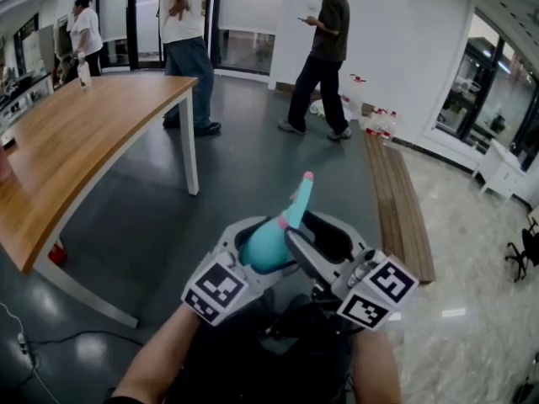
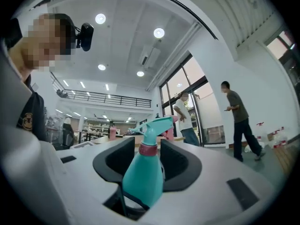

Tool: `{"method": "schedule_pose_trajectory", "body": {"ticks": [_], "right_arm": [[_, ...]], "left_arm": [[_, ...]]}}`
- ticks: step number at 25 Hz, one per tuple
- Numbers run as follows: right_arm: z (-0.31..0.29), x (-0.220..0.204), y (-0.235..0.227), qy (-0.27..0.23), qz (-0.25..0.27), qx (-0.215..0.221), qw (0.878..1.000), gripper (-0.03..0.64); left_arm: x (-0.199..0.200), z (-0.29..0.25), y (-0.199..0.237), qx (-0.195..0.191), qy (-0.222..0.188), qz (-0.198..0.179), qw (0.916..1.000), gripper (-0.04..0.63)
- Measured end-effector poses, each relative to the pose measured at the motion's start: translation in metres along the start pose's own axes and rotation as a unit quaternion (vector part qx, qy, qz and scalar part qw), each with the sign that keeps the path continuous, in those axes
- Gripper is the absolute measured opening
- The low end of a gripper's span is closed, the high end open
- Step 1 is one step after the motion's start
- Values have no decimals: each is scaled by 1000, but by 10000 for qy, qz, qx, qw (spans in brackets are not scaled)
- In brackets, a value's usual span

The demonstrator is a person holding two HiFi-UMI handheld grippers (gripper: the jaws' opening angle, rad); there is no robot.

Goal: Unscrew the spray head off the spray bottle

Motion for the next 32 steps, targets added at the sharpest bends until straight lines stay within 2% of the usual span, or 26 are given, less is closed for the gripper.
{"method": "schedule_pose_trajectory", "body": {"ticks": [3,7,9,10,14,17,24,28,32], "right_arm": [[-4,-3,0,26,-220,-488,9986,175],[-7,-5,4,32,-339,-691,9970,175],[-9,-6,4,55,-357,-722,9967,172],[-9,-6,3,74,-356,-734,9966,150],[-8,-8,2,146,-262,-773,9966,140],[-5,-7,-1,159,-235,-612,9977,140],[0,-6,0,107,-142,-40,9998,140],[3,-6,-2,67,-76,401,9991,140],[9,-4,-1,-4,45,1122,9937,140]], "left_arm": [[-2,-3,-1,408,97,-92,9991,419],[-7,-6,-2,757,287,-243,9964,419],[-7,-6,-2,818,320,-262,9958,419],[-7,-6,-3,819,328,-273,9957,419],[-8,-5,-7,707,343,-289,9965,419],[-7,-6,-8,473,333,-262,9980,419],[-3,-1,-10,-390,201,-43,9990,419],[-1,1,-12,-981,93,213,9949,419],[2,5,-19,-1514,-35,333,9879,419]]}}
Point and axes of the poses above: the fingertips, and each gripper's own axes: z backward along the fingers, y to its left, x out of its top, the point moved 7 cm from there along z, backward along the fingers, and after that the axes turned 1 degree about z, right-handed, at the moved point
